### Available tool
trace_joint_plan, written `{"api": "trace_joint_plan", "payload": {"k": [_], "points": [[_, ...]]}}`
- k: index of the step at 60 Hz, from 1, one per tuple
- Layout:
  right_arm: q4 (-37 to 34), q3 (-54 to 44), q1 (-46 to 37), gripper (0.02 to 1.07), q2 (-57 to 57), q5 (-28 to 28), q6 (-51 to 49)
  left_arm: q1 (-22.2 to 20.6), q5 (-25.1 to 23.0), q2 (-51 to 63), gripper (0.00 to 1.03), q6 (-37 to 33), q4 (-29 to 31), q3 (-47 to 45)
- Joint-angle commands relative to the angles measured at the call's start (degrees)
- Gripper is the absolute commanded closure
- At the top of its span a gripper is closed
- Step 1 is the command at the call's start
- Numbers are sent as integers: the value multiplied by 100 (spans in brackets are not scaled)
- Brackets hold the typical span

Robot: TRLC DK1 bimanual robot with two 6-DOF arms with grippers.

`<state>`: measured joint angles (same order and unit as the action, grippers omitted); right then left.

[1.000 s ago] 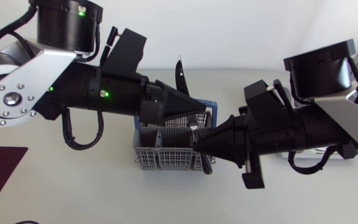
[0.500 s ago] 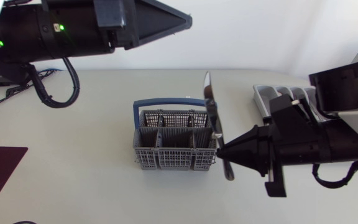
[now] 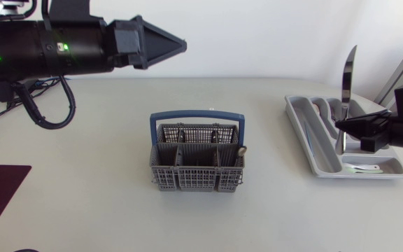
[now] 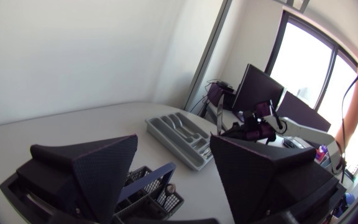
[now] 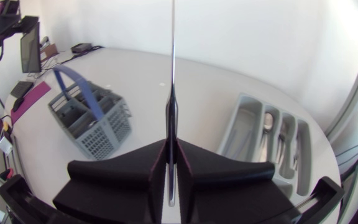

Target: Sort the cutlery from the basket into the organizer compartments.

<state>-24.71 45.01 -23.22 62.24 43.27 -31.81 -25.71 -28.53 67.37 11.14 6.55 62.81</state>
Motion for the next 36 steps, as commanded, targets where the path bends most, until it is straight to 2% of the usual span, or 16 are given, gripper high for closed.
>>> {"api": "trace_joint_plan", "payload": {"k": [1, 5, 10, 22, 32, 36], "points": [[274, 482, -481, 101, 702, 15, -167, -171, 313, -31, 23, -525, 224, -216], [423, 798, -771, 101, 1212, -81, -159, -285, 559, -14, 23, -753, 330, -339], [757, 1229, -903, 101, 1906, -574, -106, -426, 911, 83, 23, -1008, 514, -445], [942, 2688, -1167, 101, 3699, -1602, -18, -672, 1570, 250, 23, -1448, 620, -743], [1056, 3646, -1149, 101, 4745, -2411, 105, -751, 1799, 399, 23, -1632, 620, -919], [977, 4050, -1141, 101, 5158, -2569, 193, -795, 1878, 452, 23, -1667, 629, -963]]}}
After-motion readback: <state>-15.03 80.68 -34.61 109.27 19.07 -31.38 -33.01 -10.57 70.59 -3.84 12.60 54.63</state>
